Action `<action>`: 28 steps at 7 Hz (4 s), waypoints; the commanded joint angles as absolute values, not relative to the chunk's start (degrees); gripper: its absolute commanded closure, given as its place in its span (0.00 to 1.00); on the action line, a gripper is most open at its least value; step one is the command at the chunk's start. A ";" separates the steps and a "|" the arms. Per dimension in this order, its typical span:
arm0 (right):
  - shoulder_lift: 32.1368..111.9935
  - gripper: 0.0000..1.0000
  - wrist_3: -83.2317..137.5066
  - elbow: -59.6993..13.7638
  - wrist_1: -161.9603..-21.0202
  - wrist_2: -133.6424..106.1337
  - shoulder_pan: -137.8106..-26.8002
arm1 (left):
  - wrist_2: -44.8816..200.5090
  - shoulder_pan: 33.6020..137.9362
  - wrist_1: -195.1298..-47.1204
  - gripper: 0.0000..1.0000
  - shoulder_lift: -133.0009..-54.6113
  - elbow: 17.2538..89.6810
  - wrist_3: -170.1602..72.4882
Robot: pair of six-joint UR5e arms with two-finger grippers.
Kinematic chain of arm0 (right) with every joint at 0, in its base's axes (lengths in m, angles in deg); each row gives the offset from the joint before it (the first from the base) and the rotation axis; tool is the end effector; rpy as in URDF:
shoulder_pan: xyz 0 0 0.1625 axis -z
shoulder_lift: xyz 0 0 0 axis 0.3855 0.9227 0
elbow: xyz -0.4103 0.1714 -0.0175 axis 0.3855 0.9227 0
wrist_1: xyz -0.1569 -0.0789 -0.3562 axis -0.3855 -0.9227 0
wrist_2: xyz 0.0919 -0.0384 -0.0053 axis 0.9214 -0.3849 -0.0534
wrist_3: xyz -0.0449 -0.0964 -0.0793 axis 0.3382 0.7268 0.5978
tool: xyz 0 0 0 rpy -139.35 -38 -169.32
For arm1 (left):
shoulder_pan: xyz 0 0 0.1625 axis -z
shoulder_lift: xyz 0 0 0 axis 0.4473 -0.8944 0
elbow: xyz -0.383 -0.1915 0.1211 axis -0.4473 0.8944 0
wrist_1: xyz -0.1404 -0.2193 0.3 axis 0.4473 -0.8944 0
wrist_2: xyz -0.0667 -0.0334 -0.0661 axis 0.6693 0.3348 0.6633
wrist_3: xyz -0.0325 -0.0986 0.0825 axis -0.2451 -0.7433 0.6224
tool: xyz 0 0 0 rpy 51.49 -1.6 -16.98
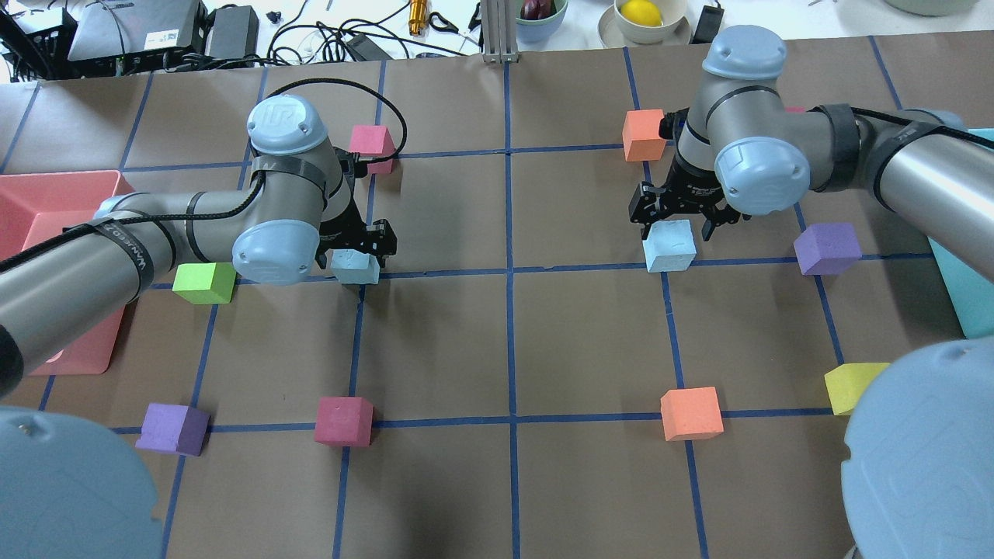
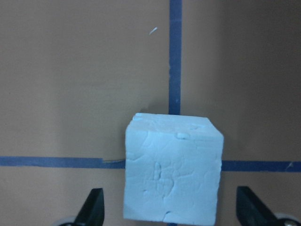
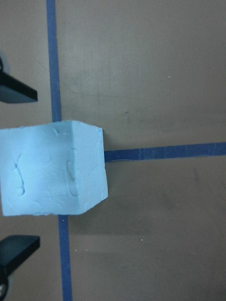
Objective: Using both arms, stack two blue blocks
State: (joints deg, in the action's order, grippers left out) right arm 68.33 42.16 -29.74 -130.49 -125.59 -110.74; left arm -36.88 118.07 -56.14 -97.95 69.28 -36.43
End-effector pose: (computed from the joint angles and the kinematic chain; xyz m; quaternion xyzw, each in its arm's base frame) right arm 0.1166 -0.5769 0.2171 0.0305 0.9971 0.0685 0.0106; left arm -0.1407 -0.5556 0.1912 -0.0068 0.9995 0.0149 0.0281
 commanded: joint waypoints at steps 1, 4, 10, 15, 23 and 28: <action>67.13 0.00 42.14 -30.96 -133.29 -125.46 -110.74 | -36.97 117.98 -54.33 0.46 -99.17 69.64 -36.13; 66.68 1.00 42.41 -31.67 -137.09 -125.63 -110.74 | -36.88 117.98 -53.54 0.85 -97.86 69.29 -36.66; 64.76 1.00 25.94 -17.52 -129.26 -123.35 -118.80 | -34.42 118.51 -65.86 0.85 -93.02 60.10 -36.83; 55.97 1.00 18.76 -9.61 -131.11 -123.44 -129.63 | -34.86 117.80 -68.39 0.85 -93.19 58.74 -36.04; 54.38 0.16 18.77 -11.10 -132.25 -123.52 -131.22 | -34.60 117.72 -68.04 0.85 -94.78 57.51 -36.04; 58.48 0.00 21.47 -7.68 -126.93 -123.79 -127.81 | -31.35 119.72 -68.21 0.85 -97.41 53.83 -39.98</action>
